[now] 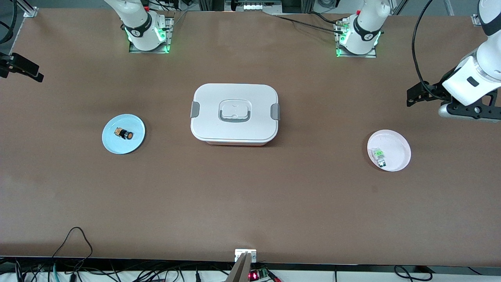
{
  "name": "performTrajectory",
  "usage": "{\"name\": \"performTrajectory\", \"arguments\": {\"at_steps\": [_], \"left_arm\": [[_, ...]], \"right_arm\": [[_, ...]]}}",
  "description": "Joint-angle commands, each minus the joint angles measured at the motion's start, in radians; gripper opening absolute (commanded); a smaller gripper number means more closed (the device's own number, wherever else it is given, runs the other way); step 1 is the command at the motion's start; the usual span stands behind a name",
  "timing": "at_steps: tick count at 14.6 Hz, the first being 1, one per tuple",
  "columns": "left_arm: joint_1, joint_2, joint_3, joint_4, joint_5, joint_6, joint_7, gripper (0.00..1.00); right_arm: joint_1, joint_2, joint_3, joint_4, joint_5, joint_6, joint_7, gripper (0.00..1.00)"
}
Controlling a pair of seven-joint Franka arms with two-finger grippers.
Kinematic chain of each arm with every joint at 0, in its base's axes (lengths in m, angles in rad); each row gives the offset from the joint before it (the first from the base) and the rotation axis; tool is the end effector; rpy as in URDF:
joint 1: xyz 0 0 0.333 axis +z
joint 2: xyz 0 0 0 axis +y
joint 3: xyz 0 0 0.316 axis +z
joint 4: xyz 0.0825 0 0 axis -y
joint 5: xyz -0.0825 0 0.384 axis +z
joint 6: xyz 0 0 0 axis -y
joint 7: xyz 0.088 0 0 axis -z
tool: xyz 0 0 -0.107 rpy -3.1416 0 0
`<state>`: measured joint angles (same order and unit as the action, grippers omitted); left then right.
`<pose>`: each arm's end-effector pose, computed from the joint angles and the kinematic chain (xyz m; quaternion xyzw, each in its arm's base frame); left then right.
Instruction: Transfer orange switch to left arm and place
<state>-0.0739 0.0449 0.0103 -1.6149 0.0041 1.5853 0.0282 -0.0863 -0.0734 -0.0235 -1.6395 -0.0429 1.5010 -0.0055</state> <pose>0.5651 -0.0357 0.5798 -0.9982 0.0460 0.0372 0.0029 0.5198 -0.0627 0.6261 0.9979 -0.0528 -0.0337 0.0187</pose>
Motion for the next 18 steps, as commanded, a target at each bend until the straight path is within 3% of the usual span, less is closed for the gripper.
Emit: {"name": "performTrajectory", "arguments": {"at_steps": [1, 18], "left_arm": [[-0.009, 0.007, 0.0, 0.029, 0.042, -0.027, -0.008, 1.0], [-0.009, 0.007, 0.0, 0.029, 0.042, -0.027, -0.007, 1.0]], "right_arm": [[0.005, -0.022, -0.006, -0.016, 0.012, 0.001, 0.002, 1.0], [0.007, 0.081, -0.003, -0.006, 0.017, 0.04, -0.001, 1.0]]}}
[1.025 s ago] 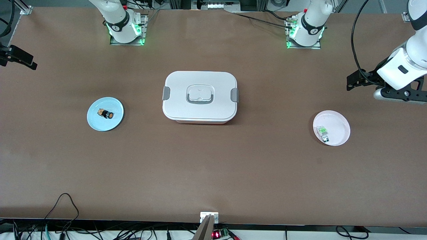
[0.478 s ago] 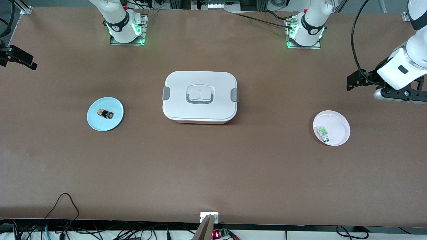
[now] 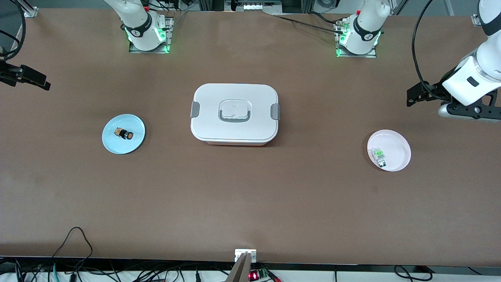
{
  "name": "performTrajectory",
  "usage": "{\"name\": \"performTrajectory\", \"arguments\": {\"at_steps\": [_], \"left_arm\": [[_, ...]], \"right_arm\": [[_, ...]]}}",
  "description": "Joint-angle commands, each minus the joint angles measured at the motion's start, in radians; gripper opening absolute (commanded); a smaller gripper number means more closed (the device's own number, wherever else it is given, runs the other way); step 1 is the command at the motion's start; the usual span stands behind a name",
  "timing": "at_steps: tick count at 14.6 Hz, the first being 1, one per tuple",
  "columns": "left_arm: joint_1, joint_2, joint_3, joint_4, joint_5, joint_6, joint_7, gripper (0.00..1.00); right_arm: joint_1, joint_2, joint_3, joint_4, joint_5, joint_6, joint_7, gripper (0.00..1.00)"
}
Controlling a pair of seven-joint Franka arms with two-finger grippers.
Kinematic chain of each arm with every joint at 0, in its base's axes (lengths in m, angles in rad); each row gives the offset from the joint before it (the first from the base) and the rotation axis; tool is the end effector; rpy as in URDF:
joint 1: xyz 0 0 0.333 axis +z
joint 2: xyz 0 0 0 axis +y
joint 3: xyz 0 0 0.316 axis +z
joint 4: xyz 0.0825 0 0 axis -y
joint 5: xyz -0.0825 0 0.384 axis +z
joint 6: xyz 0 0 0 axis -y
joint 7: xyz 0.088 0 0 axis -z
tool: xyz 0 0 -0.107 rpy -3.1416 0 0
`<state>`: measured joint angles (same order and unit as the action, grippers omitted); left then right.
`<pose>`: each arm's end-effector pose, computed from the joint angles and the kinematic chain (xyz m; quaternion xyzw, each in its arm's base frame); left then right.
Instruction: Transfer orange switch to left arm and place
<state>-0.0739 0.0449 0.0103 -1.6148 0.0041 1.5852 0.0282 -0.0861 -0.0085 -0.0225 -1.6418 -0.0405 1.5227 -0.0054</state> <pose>0.5651 -0.0357 0.5798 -0.9982 0.0460 0.0372 0.0029 0.5402 -0.0635 0.5921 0.9969 -0.0513 -0.0563 0.0170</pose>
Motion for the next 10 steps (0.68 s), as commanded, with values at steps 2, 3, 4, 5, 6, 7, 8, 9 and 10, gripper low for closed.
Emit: {"name": "performTrajectory", "arguments": {"at_steps": [2, 3, 4, 5, 6, 7, 8, 9, 10], "left_arm": [[-0.009, 0.009, 0.0, 0.029, 0.042, -0.027, -0.007, 1.0], [-0.009, 0.007, 0.0, 0.029, 0.042, -0.027, -0.007, 1.0], [-0.009, 0.009, 0.0, 0.029, 0.042, -0.027, -0.007, 1.0], [-0.009, 0.007, 0.0, 0.029, 0.042, -0.027, -0.007, 1.0], [-0.009, 0.009, 0.0, 0.029, 0.042, -0.027, -0.007, 1.0], [-0.009, 0.007, 0.0, 0.029, 0.042, -0.027, -0.007, 1.0], [-0.009, 0.007, 0.0, 0.029, 0.042, -0.027, -0.007, 1.0], [-0.009, 0.007, 0.0, 0.029, 0.042, -0.027, -0.007, 1.0], [-0.009, 0.007, 0.0, 0.029, 0.042, -0.027, -0.007, 1.0]], "right_arm": [[0.006, 0.064, -0.004, -0.004, 0.014, 0.043, -0.001, 1.0], [0.006, 0.088, -0.002, -0.006, 0.014, 0.057, -0.001, 1.0], [0.006, 0.11, -0.002, -0.004, 0.014, 0.074, -0.001, 1.0], [0.006, 0.128, -0.002, -0.007, 0.014, 0.095, -0.001, 1.0], [0.006, 0.146, -0.002, -0.007, 0.014, 0.117, 0.002, 1.0], [0.008, 0.165, -0.001, -0.009, 0.014, 0.134, 0.004, 1.0], [0.011, 0.182, 0.001, -0.013, 0.014, 0.155, 0.008, 1.0], [0.016, 0.191, 0.003, -0.032, 0.014, 0.193, 0.015, 1.0], [0.014, 0.202, 0.003, -0.05, 0.014, 0.223, 0.045, 1.0]]}}
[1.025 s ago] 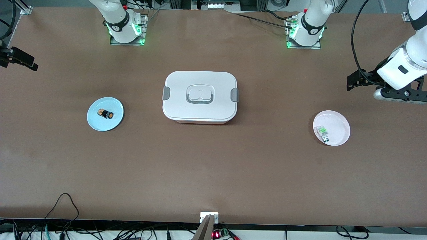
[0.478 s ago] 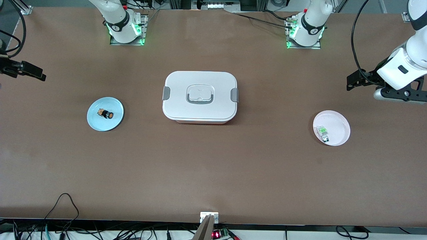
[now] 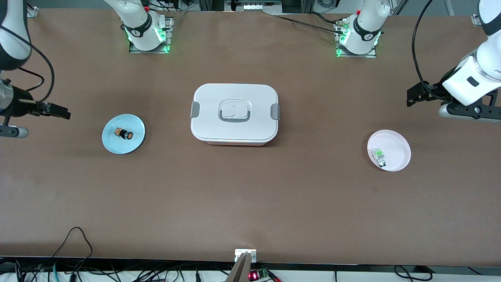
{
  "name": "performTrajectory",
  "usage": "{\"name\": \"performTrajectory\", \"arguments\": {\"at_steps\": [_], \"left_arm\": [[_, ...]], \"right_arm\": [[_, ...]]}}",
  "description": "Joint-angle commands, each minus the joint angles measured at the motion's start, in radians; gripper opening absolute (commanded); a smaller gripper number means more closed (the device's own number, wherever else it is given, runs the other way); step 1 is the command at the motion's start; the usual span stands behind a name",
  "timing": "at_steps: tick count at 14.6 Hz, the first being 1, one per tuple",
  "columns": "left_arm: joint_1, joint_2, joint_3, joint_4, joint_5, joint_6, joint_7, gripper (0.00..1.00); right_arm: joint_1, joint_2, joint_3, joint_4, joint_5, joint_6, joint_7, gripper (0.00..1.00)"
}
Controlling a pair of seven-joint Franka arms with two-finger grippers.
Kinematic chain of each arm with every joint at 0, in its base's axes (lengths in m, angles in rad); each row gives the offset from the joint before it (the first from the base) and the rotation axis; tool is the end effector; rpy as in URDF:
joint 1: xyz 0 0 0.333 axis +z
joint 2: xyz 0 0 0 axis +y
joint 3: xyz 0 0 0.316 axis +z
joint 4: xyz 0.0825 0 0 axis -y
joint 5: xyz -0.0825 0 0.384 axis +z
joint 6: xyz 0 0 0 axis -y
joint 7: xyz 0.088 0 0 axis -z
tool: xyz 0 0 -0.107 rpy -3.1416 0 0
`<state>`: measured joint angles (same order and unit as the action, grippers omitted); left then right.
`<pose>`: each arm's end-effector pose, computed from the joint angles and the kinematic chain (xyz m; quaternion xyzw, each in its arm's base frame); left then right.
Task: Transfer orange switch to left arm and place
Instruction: 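Move the right gripper down over the orange switch on the blue plate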
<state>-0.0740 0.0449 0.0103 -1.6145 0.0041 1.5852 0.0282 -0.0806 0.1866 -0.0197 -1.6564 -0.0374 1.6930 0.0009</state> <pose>0.5651 -0.0357 0.5799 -0.9982 0.0460 0.0370 0.0029 0.5995 -0.0631 0.4856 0.9959 -0.0467 -0.0758 0.0164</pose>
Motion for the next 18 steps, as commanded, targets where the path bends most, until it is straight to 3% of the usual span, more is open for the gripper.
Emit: {"name": "performTrajectory", "arguments": {"at_steps": [1, 7, 11, 18], "left_arm": [[-0.009, 0.009, 0.0, 0.028, 0.042, -0.027, -0.007, 1.0], [-0.009, 0.009, 0.0, 0.028, 0.042, -0.027, -0.007, 1.0], [-0.009, 0.009, 0.0, 0.028, 0.043, -0.027, -0.007, 1.0], [-0.009, 0.007, 0.0, 0.028, 0.043, -0.027, -0.007, 1.0]], "right_arm": [[0.008, 0.011, 0.001, -0.063, 0.013, 0.082, 0.066, 1.0], [0.008, 0.01, 0.056, -0.314, 0.011, 0.341, 0.07, 1.0], [0.008, 0.008, 0.057, -0.454, 0.01, 0.508, 0.073, 1.0], [0.002, 0.077, 0.057, -0.519, 0.008, 0.608, 0.073, 1.0]]}}
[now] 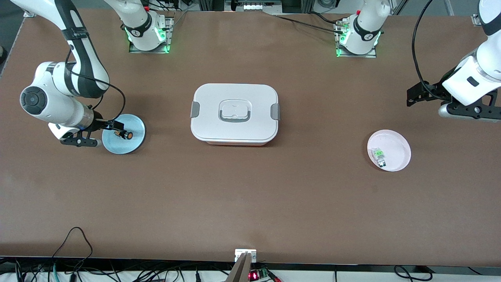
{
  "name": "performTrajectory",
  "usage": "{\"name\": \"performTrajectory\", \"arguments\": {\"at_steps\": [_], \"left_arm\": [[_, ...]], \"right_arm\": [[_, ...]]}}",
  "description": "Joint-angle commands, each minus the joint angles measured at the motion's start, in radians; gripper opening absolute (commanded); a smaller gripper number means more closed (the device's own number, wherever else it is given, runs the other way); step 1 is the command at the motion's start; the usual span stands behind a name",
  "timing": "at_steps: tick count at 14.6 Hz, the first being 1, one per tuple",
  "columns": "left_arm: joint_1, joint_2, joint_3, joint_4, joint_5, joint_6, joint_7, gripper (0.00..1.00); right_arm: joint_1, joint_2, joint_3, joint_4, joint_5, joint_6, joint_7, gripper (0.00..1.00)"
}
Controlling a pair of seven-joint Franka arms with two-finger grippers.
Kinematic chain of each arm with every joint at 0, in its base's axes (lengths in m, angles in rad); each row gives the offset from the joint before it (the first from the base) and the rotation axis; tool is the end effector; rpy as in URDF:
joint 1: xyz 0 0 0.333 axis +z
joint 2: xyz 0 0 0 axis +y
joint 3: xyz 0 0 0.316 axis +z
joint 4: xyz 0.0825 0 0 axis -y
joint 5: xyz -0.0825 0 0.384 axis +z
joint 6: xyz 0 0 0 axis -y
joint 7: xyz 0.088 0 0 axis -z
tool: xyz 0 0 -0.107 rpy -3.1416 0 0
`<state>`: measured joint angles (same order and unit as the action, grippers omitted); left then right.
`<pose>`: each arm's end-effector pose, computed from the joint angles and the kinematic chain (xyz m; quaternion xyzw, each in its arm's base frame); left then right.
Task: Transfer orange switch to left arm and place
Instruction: 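Move the right gripper down over the orange switch on the blue plate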
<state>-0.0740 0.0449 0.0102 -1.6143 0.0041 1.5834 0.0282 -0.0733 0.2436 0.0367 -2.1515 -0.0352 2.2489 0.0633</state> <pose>0.5649 -0.0358 0.5799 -0.9982 0.0461 0.0378 0.0029 0.5487 -0.0212 0.2753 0.9966 -0.0380 -0.0728 0.0094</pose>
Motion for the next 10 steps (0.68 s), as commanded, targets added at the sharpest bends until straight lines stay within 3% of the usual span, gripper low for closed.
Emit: {"name": "performTrajectory", "arguments": {"at_steps": [1, 10], "left_arm": [[-0.009, 0.007, 0.0, 0.028, 0.043, -0.025, -0.007, 1.0], [-0.009, 0.009, 0.0, 0.028, 0.043, -0.026, -0.007, 1.0]], "right_arm": [[-0.006, 0.037, 0.0, -0.022, 0.006, 0.057, 0.012, 1.0], [-0.026, 0.141, 0.0, -0.021, 0.006, 0.147, 0.026, 1.0]]}}
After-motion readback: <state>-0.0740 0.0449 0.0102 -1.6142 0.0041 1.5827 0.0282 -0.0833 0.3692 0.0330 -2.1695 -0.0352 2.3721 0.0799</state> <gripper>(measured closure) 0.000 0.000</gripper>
